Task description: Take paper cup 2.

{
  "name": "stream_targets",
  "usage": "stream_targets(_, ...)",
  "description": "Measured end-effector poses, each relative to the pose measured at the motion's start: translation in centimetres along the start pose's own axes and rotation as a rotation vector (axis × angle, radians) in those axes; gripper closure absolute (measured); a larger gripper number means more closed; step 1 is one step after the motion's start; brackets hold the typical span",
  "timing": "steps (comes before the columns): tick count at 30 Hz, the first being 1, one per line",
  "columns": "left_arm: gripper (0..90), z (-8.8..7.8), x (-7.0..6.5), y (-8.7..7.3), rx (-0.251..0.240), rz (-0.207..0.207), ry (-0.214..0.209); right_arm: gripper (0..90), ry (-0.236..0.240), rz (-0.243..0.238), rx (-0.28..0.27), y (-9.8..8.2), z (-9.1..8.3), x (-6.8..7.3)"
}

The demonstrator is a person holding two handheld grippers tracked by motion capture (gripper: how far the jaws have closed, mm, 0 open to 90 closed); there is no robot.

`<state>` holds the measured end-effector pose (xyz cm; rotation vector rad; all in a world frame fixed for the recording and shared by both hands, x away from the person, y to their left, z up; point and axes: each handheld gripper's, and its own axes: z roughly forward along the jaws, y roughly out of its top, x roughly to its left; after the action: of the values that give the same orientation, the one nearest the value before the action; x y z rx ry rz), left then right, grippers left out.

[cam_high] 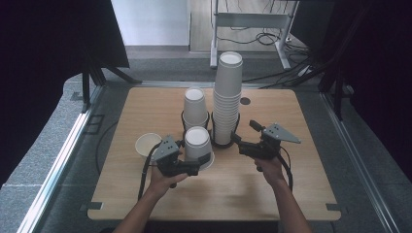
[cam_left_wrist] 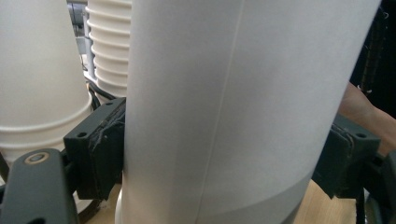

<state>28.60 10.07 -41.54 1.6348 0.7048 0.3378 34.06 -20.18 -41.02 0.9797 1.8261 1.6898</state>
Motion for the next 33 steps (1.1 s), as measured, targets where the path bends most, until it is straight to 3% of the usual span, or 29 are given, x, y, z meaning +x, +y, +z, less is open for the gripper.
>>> stream_targets(8,15.6,0.0,0.0,-1.2,0.018,-0.007,0.006,12.7,0.005,-0.011,0.019,-1.8,-0.7,0.7)
stream_targets(16,15.6,0.0,-0.5,-2.2,0.032,0.015,0.015,13.2,0.025,-0.033,0.035,-2.9,-1.1,1.5)
stream_targets(24,15.6,0.1,-1.2,-3.1,0.055,0.044,0.022,13.4,0.032,-0.014,0.038,-4.1,-2.0,1.8)
stream_targets(33,15.6,-0.1,-1.8,-4.4,0.088,0.046,0.027,13.7,0.032,-0.013,0.067,-5.6,-2.6,1.7)
